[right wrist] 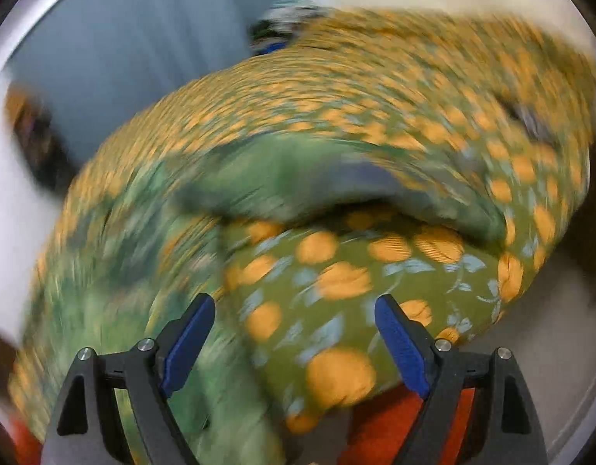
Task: Fold large clothes
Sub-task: 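Grasp a sleeve with the right tool and fold it across the jacket body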
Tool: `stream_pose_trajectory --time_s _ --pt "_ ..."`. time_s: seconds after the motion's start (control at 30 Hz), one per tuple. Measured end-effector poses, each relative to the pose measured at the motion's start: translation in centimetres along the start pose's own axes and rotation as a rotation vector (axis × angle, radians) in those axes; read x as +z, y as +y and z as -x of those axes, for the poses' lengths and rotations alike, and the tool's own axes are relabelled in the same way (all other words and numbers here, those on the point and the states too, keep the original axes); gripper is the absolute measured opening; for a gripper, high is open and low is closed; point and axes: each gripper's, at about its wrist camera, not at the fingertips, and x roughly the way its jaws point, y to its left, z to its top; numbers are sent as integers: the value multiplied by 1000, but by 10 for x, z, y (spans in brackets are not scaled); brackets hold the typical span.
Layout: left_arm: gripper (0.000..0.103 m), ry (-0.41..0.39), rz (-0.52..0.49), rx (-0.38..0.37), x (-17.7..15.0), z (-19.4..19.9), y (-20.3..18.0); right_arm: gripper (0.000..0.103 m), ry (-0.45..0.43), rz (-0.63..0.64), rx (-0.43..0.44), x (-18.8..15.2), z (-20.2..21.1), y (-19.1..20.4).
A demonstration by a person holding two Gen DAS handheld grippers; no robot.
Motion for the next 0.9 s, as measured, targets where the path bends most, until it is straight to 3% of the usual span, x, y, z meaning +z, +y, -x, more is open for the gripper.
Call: stream_pose_trajectory --time_s 0.1,0.37,0.4,0.43,0.47,0.53,0.6,0.7,0.8,0.9 --pt "102 7 7 11 0 -3 1 87 -37 -312 39 23 -19 -63" --pt "102 33 -10 27 -3 -10 -7 84 -43 -834 145 35 -79 -143" --pt "102 34 -16 28 -4 -10 -8 65 -55 -836 147 38 -80 -142" --pt "102 33 -21 29 -5 -10 -8 28 -61 -818 143 42 -79 -140" --pt "102 32 -29 30 -5 -10 -9 17 -69 -785 136 48 -75 -135" --pt "102 30 -36 35 -6 -11 -10 11 -126 -689 117 62 -56 -113" --pt "102 33 -34 32 -8 -14 -10 11 -181 -514 106 79 -31 -76" --pt "102 47 -27 17 -11 -18 -11 10 -247 -220 134 93 4 4" --pt "102 46 -29 9 -13 -17 -13 10 -295 75 184 87 34 93" --pt "102 30 -31 8 -14 -11 -12 10 -286 303 227 58 42 172"
